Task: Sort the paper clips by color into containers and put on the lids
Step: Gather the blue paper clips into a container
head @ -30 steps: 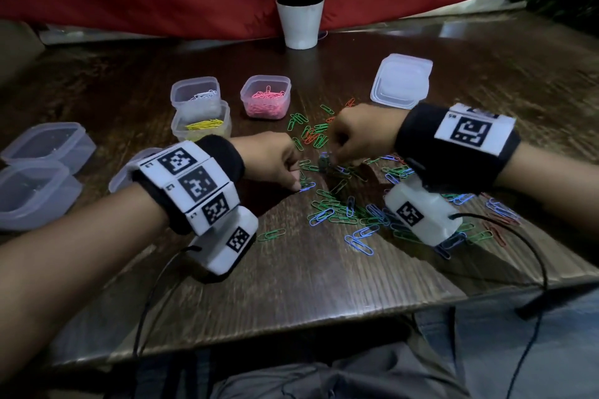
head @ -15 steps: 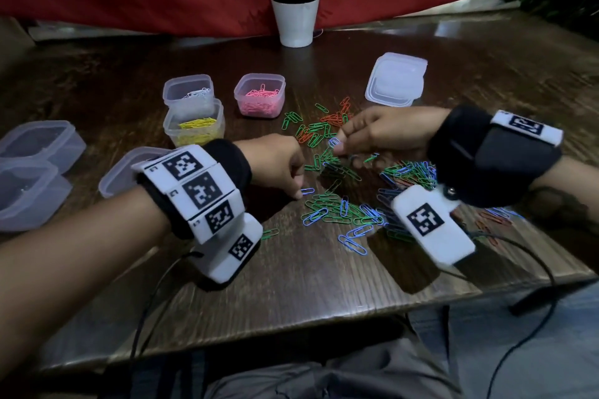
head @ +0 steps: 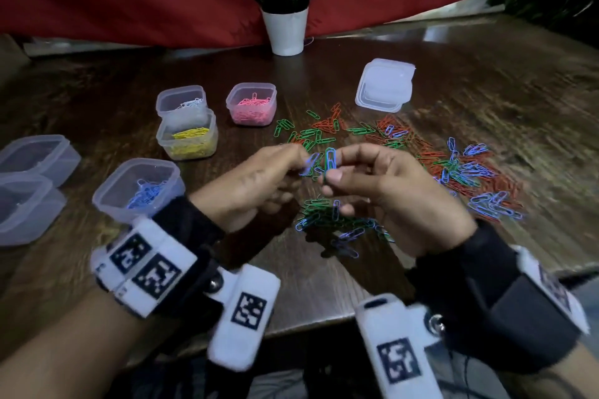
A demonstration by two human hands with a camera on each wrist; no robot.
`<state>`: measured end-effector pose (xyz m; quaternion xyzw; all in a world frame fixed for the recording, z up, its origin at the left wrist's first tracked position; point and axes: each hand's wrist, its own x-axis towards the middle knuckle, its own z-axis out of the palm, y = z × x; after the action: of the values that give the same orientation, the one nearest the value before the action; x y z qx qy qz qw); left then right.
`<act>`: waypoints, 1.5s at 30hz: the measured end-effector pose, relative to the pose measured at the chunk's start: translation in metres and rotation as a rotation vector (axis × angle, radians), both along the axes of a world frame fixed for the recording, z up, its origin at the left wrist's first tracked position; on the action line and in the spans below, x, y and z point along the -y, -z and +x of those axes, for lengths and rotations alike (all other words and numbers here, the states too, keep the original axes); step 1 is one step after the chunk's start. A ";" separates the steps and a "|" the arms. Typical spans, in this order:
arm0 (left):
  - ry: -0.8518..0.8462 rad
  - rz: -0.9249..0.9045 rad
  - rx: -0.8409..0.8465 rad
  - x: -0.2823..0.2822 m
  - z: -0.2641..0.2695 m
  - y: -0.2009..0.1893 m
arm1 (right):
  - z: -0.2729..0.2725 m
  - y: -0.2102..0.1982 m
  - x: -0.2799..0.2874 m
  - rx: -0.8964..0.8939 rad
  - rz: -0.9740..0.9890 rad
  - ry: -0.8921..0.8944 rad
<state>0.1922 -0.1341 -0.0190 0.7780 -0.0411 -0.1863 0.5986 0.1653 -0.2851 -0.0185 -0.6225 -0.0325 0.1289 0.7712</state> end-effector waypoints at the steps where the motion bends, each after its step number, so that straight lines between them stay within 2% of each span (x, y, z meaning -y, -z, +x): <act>1: -0.008 -0.052 0.055 0.003 -0.006 0.002 | -0.004 0.002 -0.003 0.023 0.000 0.026; 3: -0.049 -0.133 0.149 0.009 -0.017 0.006 | -0.008 0.006 -0.009 0.062 -0.017 0.071; 6: -0.185 -0.193 0.181 0.014 -0.022 0.012 | -0.008 0.009 -0.010 0.109 -0.111 0.123; 8: -0.253 -0.186 0.196 0.009 -0.018 0.014 | -0.005 0.011 -0.006 0.180 -0.296 0.171; 11: -0.249 -0.155 0.190 -0.001 -0.012 0.016 | 0.004 0.014 0.007 0.266 -0.674 0.218; 14: -0.238 -0.137 0.165 -0.003 -0.010 0.017 | 0.006 0.010 0.015 0.322 -0.801 0.276; 19: -0.230 -0.152 0.128 -0.003 -0.009 0.018 | 0.009 0.004 0.016 0.344 -0.741 0.365; 22: -0.210 -0.173 0.118 -0.002 -0.010 0.018 | 0.006 0.003 0.014 0.245 -0.517 0.277; 25: -0.160 -0.165 0.181 0.006 -0.013 0.018 | -0.002 0.005 0.004 0.103 -0.230 0.145; 29: -0.087 -0.102 0.283 0.017 -0.017 0.014 | -0.006 0.012 -0.002 0.087 -0.162 0.130; 32: -0.098 -0.218 0.119 0.018 -0.016 0.010 | -0.004 0.010 0.007 0.132 -0.203 0.212; 34: -0.207 -0.483 -0.125 0.020 -0.010 0.013 | -0.003 0.003 0.012 0.233 -0.321 0.245; 36: -0.311 -0.800 -0.385 0.022 -0.003 0.015 | -0.003 -0.003 0.006 0.367 -0.555 0.182; 38: -0.342 -0.987 -0.558 0.025 -0.001 0.015 | -0.005 -0.005 -0.006 0.456 -0.854 0.120; 39: -0.335 -1.039 -0.605 0.028 -0.002 0.015 | -0.005 -0.004 -0.012 0.491 -0.977 0.123; 41: -0.360 -1.091 -0.626 0.036 -0.007 0.013 | -0.004 -0.002 -0.017 0.532 -1.092 0.151; 45: -0.425 -1.158 -0.601 0.035 -0.006 0.010 | -0.001 -0.008 0.016 0.520 -0.934 0.279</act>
<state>0.1864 -0.1689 -0.0291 0.2383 0.1872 -0.2205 0.9271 0.1642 -0.3013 -0.0107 -0.9082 -0.0783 -0.1319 0.3893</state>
